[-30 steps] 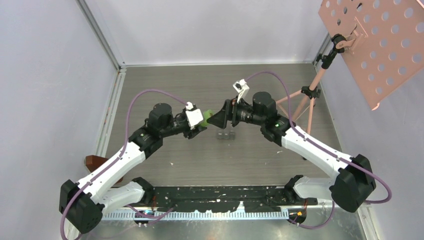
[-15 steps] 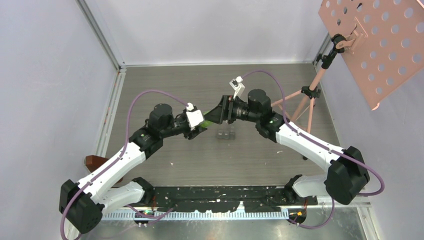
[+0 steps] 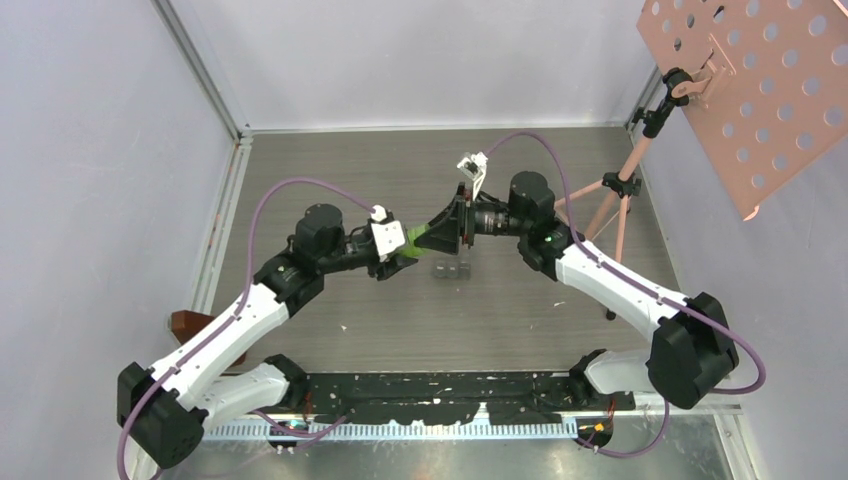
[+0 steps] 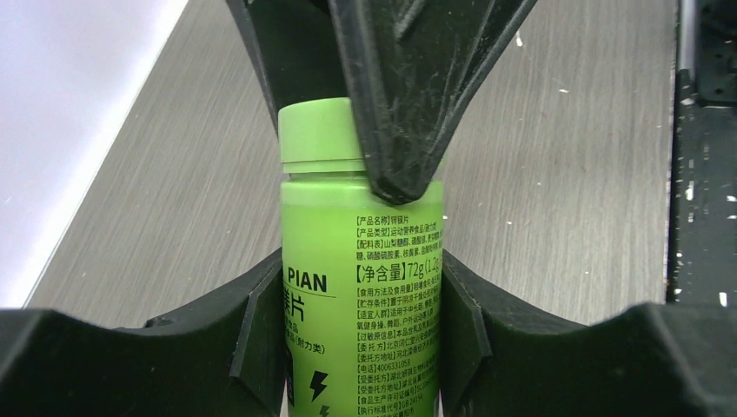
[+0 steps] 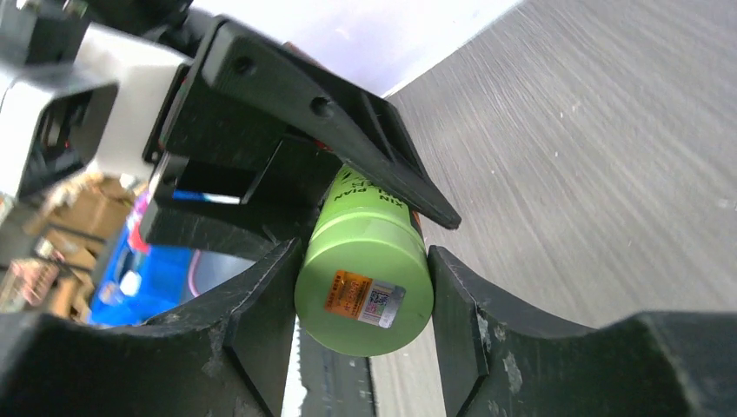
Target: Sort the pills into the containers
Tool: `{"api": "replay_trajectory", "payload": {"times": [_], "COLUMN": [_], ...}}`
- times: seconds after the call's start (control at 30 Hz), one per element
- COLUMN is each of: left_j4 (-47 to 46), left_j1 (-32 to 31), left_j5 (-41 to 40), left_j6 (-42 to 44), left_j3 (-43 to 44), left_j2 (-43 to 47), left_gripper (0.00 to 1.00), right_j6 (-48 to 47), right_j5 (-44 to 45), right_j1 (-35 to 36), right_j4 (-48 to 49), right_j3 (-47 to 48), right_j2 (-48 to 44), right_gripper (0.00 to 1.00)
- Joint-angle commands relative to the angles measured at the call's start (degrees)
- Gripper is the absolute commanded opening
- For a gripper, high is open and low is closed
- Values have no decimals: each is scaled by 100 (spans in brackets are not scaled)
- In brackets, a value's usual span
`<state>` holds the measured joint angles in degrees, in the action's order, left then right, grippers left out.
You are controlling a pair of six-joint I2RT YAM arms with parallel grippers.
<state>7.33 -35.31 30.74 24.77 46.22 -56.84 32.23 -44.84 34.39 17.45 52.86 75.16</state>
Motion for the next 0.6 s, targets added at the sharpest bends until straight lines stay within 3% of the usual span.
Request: {"api": "replay_trajectory", "payload": {"times": [0.0,0.23,0.4,0.5,0.57], "left_j4": [721,1687,2279,2887,3092], "left_j1": [-15,-3,58,68,68], "left_j5": [678,1483,2237,2717,2620], "left_j6": [67,311,642,1067,1059], "left_j3": [330,776,1054,1372,1537], "left_j2": [-35,-434,-625,-801,-941], "left_gripper": [0,0,0,0,0], "right_j6": [-1655,-4470,-6584,-7346,-7456], "right_j5": [-1590,-1930,-1983,-1944,-1858], "right_j1": [-49,-47,-44,-46,-39], "right_j4": [1026,63,-1712,-2446,-2591], "right_j3": [200,387,962,1198,1256], "right_j2": [-206,-716,-914,-1005,-1054], "right_gripper": [6,6,6,6,7]}}
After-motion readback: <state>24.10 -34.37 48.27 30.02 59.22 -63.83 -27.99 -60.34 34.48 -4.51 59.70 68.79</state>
